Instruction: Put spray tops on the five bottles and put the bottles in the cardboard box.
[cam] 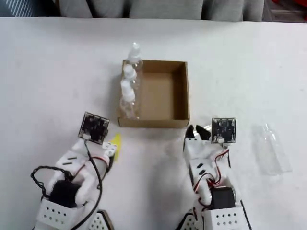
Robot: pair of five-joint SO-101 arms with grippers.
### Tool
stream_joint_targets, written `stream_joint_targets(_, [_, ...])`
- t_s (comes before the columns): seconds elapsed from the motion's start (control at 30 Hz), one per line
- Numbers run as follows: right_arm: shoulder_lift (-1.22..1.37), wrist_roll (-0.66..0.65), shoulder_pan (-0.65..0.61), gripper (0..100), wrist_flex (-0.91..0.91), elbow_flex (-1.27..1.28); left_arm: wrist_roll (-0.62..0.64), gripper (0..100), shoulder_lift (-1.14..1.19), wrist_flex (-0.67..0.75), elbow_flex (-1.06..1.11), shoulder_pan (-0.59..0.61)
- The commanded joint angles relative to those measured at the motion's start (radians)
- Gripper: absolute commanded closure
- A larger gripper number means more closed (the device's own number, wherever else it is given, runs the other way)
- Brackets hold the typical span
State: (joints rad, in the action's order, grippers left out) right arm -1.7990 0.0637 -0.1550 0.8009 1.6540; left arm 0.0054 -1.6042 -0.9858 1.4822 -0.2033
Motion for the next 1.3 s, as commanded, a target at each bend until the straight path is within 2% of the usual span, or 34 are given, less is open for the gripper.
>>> stream_joint_targets(0.0, [0.001,-0.094,0.044,96.1,0.024,-0.035,-0.009,94,-0.016,0.002,0.055,0.002])
stream_joint_targets(0.1, [0.002,-0.123,0.065,96.1,0.042,-0.043,-0.015,97,-0.016,0.002,0.101,0.002])
stream_joint_targets(0.2, [0.005,-0.222,0.074,96.1,0.125,-0.106,-0.018,98,-0.016,0.003,0.146,0.002])
stream_joint_targets(0.37, [0.016,-0.305,0.079,95.9,0.229,-0.206,-0.135,98,-0.016,0.044,0.213,0.004])
stream_joint_targets(0.53, [0.197,-0.356,0.081,95.7,0.229,-0.281,-0.140,98,-0.016,0.044,0.215,0.002])
stream_joint_targets(0.63, [0.398,-0.331,0.081,95.9,0.236,-0.377,-0.141,98,-0.016,0.044,0.216,0.004])
stream_joint_targets(0.9, [0.865,-0.089,0.081,93.2,0.229,-0.554,-0.143,98,-0.016,0.044,0.216,0.010])
stream_joint_targets(1.07, [0.977,-0.046,0.113,79.6,0.231,-0.572,-0.143,98,-0.016,0.044,0.216,0.010])
stream_joint_targets(1.27, [1.018,-0.040,0.116,80.8,0.226,-0.563,-0.143,98,-0.016,0.044,0.216,0.010])
